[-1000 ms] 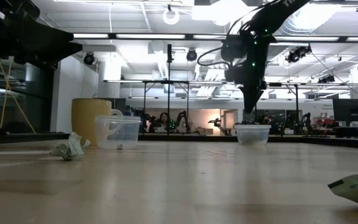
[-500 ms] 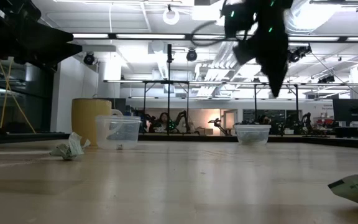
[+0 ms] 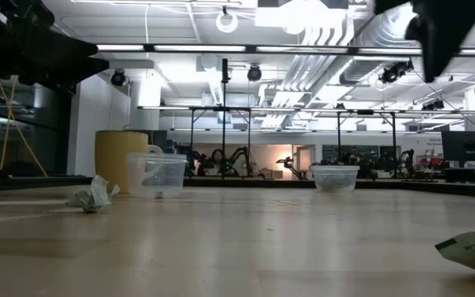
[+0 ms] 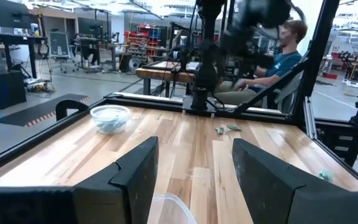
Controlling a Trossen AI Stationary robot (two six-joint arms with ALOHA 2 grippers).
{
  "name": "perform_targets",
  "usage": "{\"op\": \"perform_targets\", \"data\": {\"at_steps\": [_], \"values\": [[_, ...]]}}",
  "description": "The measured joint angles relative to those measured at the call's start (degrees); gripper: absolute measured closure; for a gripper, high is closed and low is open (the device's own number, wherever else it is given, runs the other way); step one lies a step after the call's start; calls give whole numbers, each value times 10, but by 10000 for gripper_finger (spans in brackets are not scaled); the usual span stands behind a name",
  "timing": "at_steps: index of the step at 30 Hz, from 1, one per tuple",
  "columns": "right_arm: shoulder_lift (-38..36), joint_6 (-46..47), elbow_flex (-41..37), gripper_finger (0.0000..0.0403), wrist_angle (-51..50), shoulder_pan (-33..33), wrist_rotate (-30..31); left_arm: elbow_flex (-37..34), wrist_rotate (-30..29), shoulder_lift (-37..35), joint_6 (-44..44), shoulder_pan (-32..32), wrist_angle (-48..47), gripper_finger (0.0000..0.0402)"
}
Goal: Pick and place Stevia / Truvia into bins
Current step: Put the stevia packet into the top transparent container
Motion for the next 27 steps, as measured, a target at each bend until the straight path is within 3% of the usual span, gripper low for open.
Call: {"op": "perform_targets", "data": {"at_steps": [6, 14, 27], "values": [[-1, 82, -137, 218, 76, 80, -34, 0, 0, 0, 0, 0, 2, 160], [-1, 79, -274, 190, 217, 82, -53, 0, 0, 0, 0, 0, 5, 160], [-1, 42, -337, 194, 276, 47, -46, 0, 0, 0, 0, 0, 8, 160]]}}
